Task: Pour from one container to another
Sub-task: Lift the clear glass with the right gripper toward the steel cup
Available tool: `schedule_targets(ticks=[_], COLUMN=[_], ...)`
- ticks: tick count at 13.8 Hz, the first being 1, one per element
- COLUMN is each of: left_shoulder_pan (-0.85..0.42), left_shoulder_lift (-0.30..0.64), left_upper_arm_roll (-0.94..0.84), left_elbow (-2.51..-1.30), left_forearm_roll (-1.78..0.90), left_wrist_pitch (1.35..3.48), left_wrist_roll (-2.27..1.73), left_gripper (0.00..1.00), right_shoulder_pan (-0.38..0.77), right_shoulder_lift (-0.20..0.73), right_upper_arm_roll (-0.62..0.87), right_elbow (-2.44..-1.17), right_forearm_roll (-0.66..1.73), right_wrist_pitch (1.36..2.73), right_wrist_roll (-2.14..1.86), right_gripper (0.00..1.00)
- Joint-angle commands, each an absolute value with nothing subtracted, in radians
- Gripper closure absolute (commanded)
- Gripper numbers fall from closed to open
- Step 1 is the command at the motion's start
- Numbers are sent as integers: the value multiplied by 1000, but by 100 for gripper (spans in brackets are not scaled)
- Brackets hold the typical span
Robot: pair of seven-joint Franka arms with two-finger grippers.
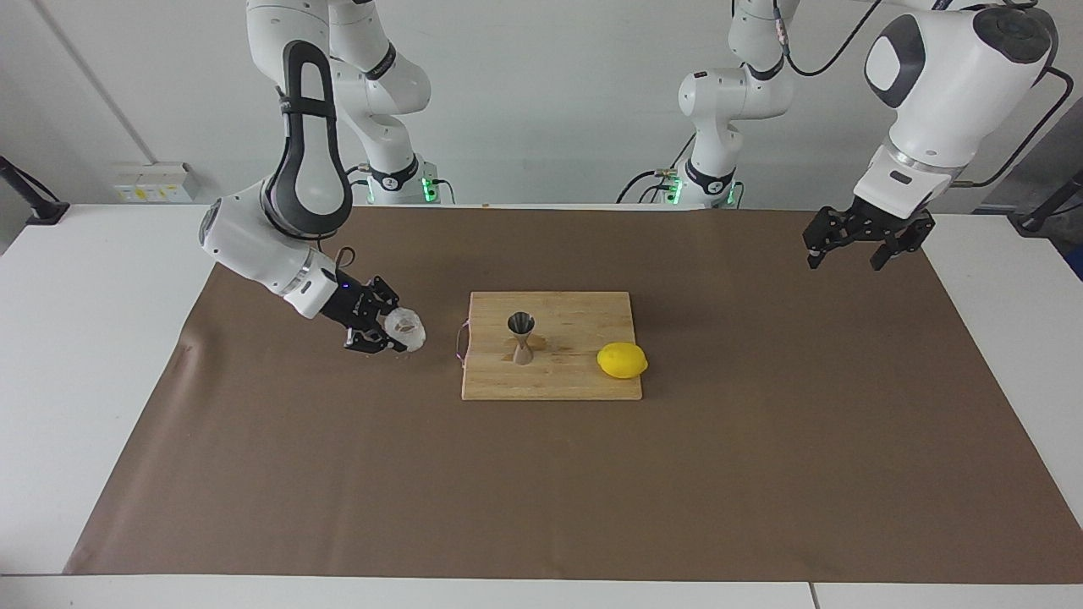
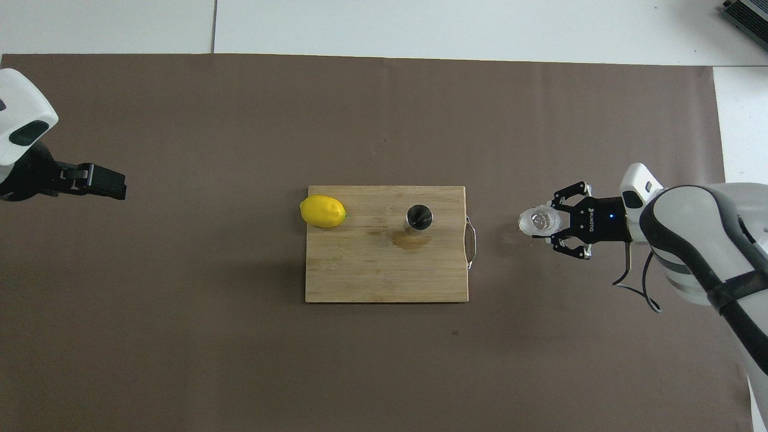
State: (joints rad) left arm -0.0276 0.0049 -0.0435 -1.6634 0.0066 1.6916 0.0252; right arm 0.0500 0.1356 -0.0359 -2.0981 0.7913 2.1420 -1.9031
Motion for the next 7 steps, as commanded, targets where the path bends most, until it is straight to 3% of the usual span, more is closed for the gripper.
schedule_targets(ticks=[1,7], left_shoulder_pan=[-22,2], left_shoulder_lift=[-6,-3], left_upper_arm_roll=[-38,-40], left_elbow=[-1686,-1681], left_forearm_roll=[26,23], left_wrist_pitch=[1715,1735], left_wrist_roll=[12,8], left_gripper=[0,0], right_shoulder_pan=[106,251], right_shoulder_lift=[126,155], right_upper_arm_roll=[-34,-34], right_elbow=[-2022,-1905], right_forearm_roll=[695,522], right_wrist_pitch=[2141,2155], right_wrist_roll=[-1711,-1496], right_gripper=[100,100])
